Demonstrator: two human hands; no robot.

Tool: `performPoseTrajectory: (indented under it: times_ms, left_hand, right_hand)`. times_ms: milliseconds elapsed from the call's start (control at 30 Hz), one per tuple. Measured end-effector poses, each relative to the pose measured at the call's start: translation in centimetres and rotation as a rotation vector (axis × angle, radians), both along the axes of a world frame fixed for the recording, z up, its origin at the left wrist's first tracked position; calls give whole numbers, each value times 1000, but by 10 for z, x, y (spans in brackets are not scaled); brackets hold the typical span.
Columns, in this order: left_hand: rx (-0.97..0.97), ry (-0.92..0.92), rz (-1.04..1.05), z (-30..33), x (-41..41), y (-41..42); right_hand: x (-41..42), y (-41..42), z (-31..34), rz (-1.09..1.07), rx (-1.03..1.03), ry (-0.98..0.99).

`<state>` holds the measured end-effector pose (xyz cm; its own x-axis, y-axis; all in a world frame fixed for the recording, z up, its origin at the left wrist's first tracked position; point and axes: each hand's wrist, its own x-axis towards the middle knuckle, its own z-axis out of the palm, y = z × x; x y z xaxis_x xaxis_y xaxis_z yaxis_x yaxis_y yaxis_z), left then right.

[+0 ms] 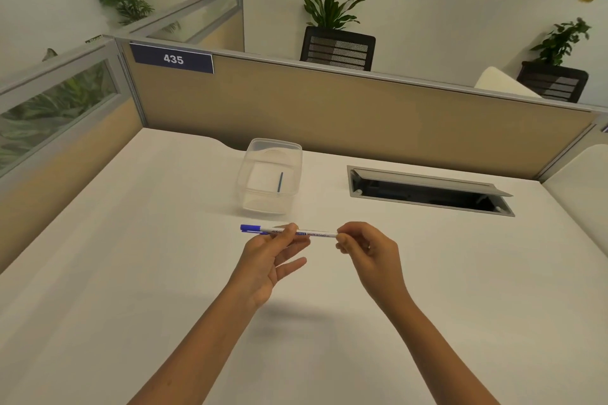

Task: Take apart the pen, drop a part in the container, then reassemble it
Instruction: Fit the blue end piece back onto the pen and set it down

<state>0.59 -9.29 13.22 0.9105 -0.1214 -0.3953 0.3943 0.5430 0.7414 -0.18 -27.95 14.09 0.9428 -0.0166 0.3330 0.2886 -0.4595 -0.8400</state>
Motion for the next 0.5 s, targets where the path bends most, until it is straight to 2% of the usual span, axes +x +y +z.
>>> performPoseTrajectory:
  times_ms: [167, 300, 500]
  left_hand:
    - [43, -12, 121, -34, 7, 21]
    - [276, -81, 162, -58, 13, 39]
    - [622, -203, 21, -84, 30, 50]
  right_hand:
    - [14, -9, -22, -73, 214, 192]
    - [23, -18, -43, -105, 251, 298]
    - [35, -26, -76, -115, 206, 384]
